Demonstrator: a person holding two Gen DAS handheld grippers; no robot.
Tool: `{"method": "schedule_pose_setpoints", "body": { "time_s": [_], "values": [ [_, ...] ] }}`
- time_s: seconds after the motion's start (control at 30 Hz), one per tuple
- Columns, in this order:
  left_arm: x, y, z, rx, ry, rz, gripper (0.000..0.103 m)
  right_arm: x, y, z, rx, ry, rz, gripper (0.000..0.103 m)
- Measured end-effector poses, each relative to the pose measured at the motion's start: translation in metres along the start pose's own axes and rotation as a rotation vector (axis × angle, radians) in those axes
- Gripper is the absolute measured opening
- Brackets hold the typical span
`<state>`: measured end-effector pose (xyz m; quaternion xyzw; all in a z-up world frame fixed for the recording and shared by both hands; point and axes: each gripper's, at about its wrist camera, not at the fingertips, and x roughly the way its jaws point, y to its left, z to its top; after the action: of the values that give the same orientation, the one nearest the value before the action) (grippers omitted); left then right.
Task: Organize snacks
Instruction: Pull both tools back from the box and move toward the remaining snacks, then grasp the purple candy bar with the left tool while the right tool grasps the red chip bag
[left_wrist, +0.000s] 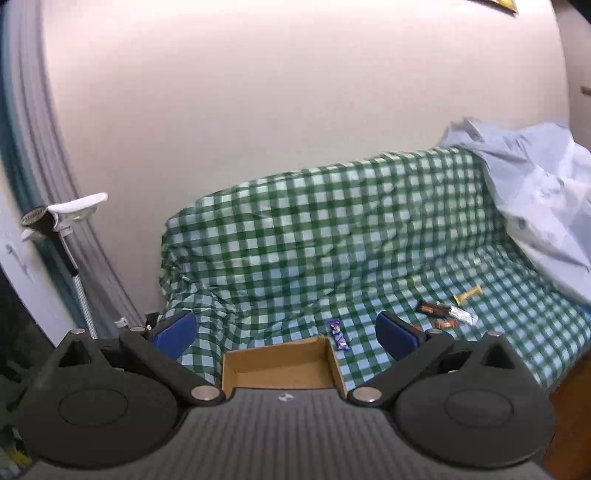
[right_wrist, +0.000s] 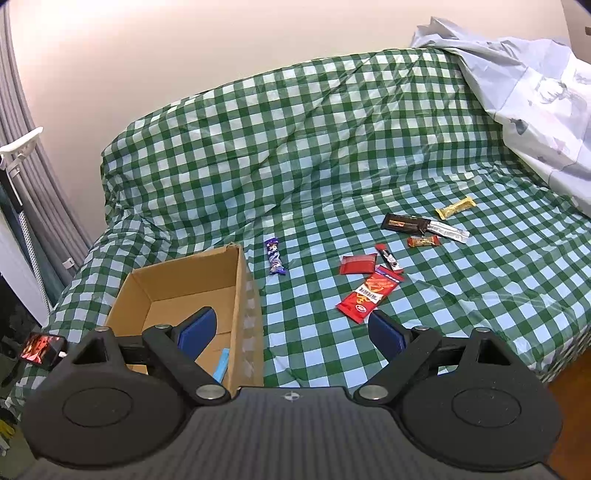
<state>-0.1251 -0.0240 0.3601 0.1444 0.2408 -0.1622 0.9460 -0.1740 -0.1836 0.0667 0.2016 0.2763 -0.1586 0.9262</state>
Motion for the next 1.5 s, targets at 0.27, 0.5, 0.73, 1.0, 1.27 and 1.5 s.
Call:
{"method": "schedule_pose_setpoints", "body": {
  "time_s": [0.27, 0.5, 0.73, 1.0, 1.27, 1.5],
  "values": [
    [-0.01, -0.01, 0.005, -0.001, -0.02, -0.074, 0.103, 0.003, -0.009, -0.001, 0.002, 0.008, -0.028, 0.09],
    [-0.001, -0.018, 0.008, -0.011, 0.001, -0.006, 0.103, 0.003, -0.01, -0.002, -0.003, 0.009, -0.029, 0.09],
    [0.012, -0.025, 0.004, 0.013, 0.003, -0.008, 0.103, 0.008, -0.016, -0.002, 0.012, 0.022, -0.043, 0.09],
    [0.105, -0.037, -0.014, 0.025, 0.163, -0.065, 0.103, 0.018, -0.036, 0.001, 0.063, 0.01, -0.044, 0.092],
    [0.238, -0.087, -0.038, 0.096, 0.26, -0.124, 0.103, 0.053, -0.083, 0.009, 0.077, -0.011, -0.092, 0.094],
    [0.39, -0.118, -0.054, -0.034, 0.459, -0.232, 0.103, 0.131, -0.139, 0.024, 0.126, 0.075, -0.123, 0.095]
  ]
}}
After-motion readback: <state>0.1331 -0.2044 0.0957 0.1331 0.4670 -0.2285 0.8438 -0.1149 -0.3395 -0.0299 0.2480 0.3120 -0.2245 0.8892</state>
